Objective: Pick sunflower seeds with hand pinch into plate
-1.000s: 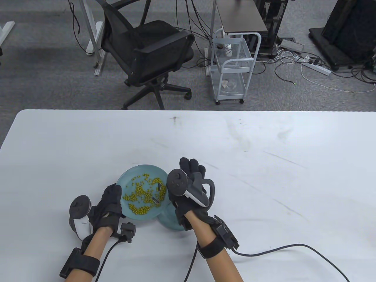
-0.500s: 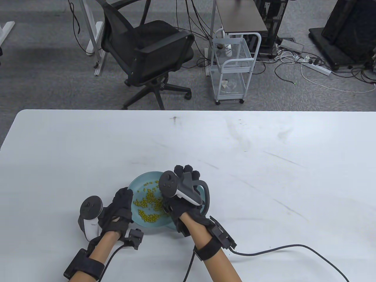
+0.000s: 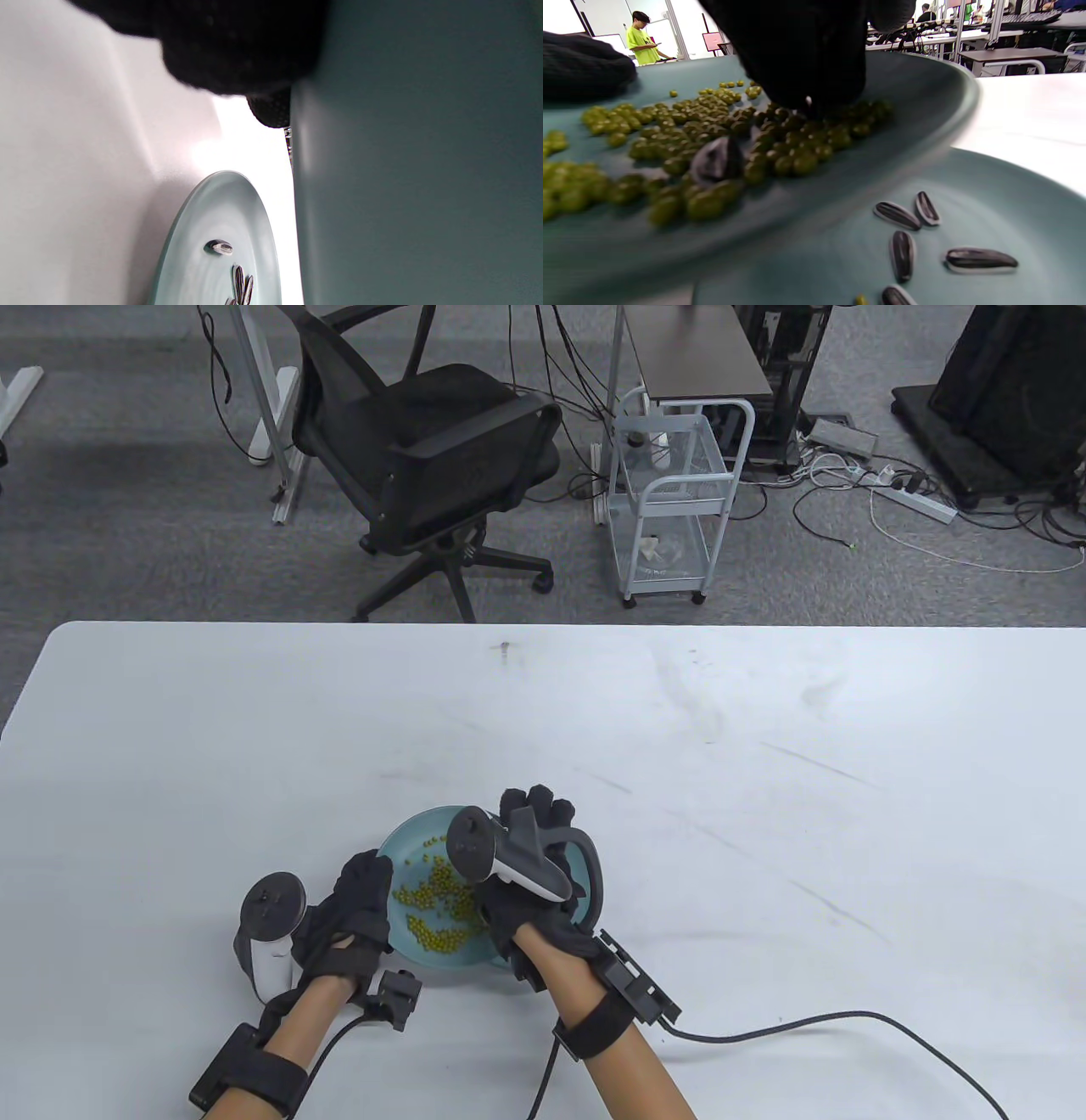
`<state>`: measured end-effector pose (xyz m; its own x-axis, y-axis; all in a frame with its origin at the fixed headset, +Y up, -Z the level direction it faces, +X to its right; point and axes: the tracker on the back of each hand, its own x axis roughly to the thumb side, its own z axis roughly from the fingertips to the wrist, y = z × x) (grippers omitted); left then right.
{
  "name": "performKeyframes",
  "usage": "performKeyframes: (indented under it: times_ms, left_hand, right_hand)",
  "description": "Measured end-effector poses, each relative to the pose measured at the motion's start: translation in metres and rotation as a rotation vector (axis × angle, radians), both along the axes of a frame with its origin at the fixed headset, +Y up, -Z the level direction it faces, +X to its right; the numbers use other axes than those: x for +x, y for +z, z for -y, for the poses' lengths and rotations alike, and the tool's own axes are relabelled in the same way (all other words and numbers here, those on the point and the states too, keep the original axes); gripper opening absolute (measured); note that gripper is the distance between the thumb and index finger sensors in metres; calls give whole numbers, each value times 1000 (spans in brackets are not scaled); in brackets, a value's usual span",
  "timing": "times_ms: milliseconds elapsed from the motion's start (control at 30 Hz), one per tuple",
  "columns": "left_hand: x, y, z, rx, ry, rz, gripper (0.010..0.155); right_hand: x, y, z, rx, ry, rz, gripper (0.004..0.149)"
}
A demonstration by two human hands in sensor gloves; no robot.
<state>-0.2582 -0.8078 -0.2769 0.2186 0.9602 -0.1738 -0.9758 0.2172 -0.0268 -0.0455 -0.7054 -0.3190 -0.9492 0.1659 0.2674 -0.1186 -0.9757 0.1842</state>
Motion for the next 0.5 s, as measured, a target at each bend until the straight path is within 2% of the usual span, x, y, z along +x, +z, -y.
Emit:
performKeyframes:
  times_ms: [333, 500]
  left_hand:
    - [1, 0, -1, -1, 11, 4, 45]
    - [3, 0, -2, 10, -4, 10, 45]
  right_hand:
    - [-3, 4, -4, 87, 83, 15, 43]
    - [-2, 2, -2, 57, 83, 12, 39]
